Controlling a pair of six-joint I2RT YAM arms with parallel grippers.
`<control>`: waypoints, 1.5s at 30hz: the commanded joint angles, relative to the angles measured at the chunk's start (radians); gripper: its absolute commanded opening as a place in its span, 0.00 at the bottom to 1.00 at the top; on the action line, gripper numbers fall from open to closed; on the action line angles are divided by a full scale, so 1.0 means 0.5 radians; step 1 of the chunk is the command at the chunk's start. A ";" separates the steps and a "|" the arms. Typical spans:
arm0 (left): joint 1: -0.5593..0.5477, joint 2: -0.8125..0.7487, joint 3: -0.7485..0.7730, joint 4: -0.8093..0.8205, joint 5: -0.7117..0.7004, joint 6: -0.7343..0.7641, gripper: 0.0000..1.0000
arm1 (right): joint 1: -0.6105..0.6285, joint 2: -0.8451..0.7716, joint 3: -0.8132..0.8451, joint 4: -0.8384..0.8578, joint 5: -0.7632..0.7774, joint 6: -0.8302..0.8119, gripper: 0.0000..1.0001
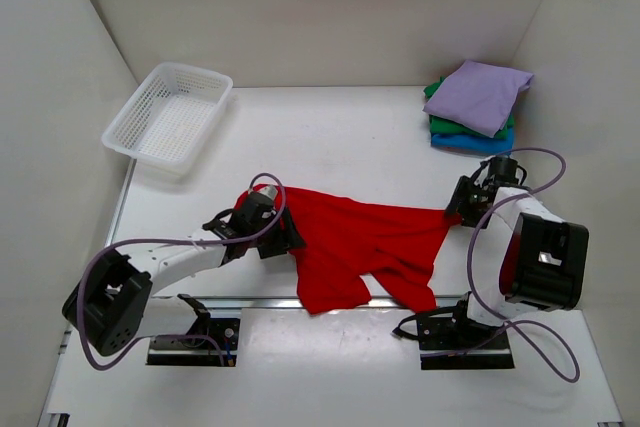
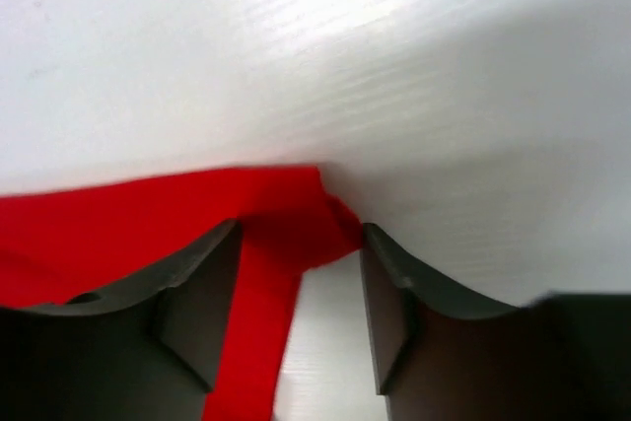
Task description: Fold and stack the t-shirts
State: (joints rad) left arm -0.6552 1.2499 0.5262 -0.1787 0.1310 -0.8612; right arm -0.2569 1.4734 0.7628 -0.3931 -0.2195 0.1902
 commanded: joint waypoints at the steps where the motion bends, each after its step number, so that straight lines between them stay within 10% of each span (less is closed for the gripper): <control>1: -0.039 0.043 0.003 -0.103 -0.038 0.014 0.72 | 0.023 0.060 0.030 0.034 -0.058 0.015 0.47; 8: 0.000 0.111 -0.058 -0.097 -0.069 0.035 0.77 | 0.005 0.032 0.002 0.056 -0.021 0.025 0.19; 12: 0.025 0.117 -0.056 -0.081 -0.069 0.047 0.50 | 0.023 0.026 0.015 0.026 0.006 0.025 0.00; 16: 0.077 0.087 -0.040 -0.090 -0.081 0.053 0.00 | 0.054 -0.032 0.045 -0.045 0.040 0.031 0.00; 22: 0.199 -0.057 0.306 -0.323 -0.136 0.152 0.00 | 0.148 -0.396 0.238 -0.238 -0.055 0.095 0.00; 33: 0.703 -0.245 2.017 -0.952 -0.044 0.299 0.00 | 0.057 -1.140 0.959 -0.242 -0.392 0.374 0.00; 45: 0.731 -0.521 2.690 -1.167 0.177 0.219 0.00 | 0.186 -1.646 1.447 -0.511 -0.107 0.338 0.00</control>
State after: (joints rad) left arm -0.2974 0.9890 1.7844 -0.6933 0.1921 -0.7486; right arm -0.1783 0.6746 1.3972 -0.6247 -0.3210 0.3565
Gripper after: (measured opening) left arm 0.015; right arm 0.009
